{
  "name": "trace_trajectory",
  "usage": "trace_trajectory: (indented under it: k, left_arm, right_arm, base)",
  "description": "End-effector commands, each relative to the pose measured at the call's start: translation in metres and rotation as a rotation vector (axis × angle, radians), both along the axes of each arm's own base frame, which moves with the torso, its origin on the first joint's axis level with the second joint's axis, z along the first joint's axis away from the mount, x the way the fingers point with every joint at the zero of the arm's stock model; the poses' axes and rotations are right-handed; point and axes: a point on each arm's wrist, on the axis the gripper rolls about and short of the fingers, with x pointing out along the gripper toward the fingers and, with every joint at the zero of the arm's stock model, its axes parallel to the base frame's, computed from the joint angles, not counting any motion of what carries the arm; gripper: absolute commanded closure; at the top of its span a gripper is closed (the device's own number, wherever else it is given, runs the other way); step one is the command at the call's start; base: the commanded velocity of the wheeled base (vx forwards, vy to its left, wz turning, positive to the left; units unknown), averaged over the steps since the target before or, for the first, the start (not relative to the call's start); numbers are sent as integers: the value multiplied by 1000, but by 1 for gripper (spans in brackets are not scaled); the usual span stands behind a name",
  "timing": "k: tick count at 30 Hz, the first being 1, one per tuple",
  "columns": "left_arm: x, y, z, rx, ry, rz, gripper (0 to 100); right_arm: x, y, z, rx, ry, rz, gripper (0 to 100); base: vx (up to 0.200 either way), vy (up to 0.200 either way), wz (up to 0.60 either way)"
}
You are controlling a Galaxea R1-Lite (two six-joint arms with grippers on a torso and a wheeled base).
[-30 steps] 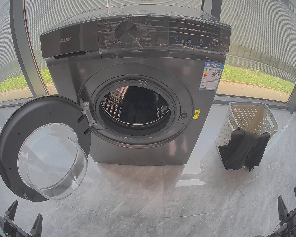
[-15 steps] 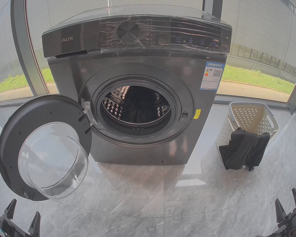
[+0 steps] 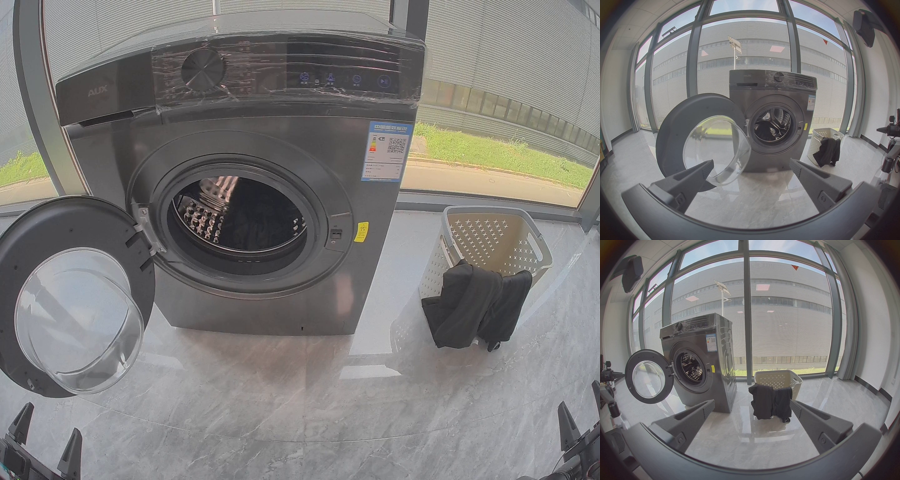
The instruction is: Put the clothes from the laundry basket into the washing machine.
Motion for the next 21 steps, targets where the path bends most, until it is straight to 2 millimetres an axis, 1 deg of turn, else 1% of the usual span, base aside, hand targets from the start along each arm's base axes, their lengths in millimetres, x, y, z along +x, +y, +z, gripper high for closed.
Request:
trace_trajectory:
  k: [1, 2, 8, 21]
  left_arm:
    - [0, 0, -4, 1, 2, -1, 0]
    - [0, 0, -5, 3, 3, -1, 0]
    - [0, 0, -4, 6, 2, 0, 0]
    - [0, 0, -4, 6, 2, 0, 0]
  right_arm:
    - [0, 0, -5, 0, 4, 1, 0]
    - [0, 0, -5, 0, 4, 1, 0]
    - [0, 0, -5, 0, 4, 1, 0]
    - [0, 0, -5, 0, 4, 1, 0]
  base:
    - [0, -200, 0]
    - [0, -200, 0]
    - [0, 0, 0]
    - [0, -200, 0]
